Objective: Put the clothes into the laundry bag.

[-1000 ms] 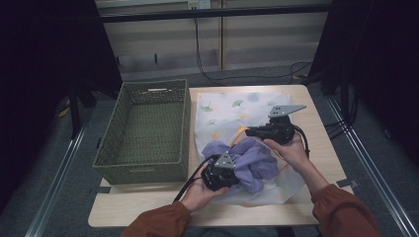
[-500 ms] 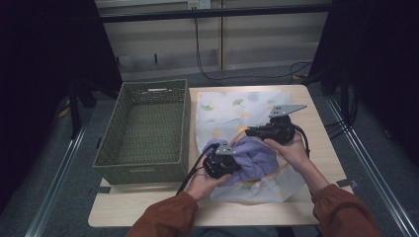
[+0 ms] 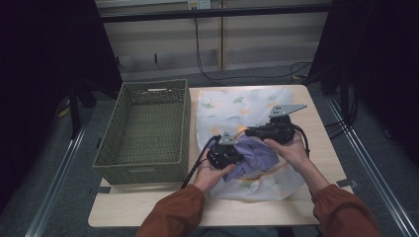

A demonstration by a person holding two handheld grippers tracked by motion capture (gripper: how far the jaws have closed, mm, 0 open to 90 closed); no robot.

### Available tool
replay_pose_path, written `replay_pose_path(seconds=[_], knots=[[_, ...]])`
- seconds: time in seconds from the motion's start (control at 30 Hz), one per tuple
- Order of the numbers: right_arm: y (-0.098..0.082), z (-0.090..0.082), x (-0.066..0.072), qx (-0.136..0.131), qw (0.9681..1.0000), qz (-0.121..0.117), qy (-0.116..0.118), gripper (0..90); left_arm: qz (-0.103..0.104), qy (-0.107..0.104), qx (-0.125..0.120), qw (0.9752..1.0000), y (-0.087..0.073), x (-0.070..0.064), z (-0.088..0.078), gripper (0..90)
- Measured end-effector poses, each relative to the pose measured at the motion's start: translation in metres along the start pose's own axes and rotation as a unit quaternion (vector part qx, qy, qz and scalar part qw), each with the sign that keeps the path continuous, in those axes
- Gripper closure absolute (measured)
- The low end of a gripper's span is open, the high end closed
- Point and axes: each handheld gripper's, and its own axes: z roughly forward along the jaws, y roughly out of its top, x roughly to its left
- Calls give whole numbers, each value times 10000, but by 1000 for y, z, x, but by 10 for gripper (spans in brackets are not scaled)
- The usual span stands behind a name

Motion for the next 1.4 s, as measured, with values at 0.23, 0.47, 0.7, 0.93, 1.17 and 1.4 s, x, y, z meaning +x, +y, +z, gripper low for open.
replay_pose_path(seconds=[0.23, 0.47, 0.7, 0.93, 1.17, 1.4], knots=[[0, 0, 0, -2, 10000, 10, 39, 896, -27, 236, 32, 9997, 7, 6, 8, 877], [-1, -1, -1, 11, 10000, 33, 21, 896, 63, 246, 424, 9988, -10, 5, 29, 852], [-3, -2, -4, 67, 9999, 65, -61, 896, 10, 44, 425, 9991, -10, 4, 21, 691], [-4, -3, -6, 52, 9999, 90, -91, 894, 208, -133, 414, 9988, -10, -4, -3, 552], [-4, -3, -6, 47, 9999, 87, -101, 894, 199, -258, 199, 9993, -9, -4, -33, 524], [-4, -4, -6, 33, 9999, 94, -100, 894, 301, -220, 21, 9993, -9, -6, -57, 483]])
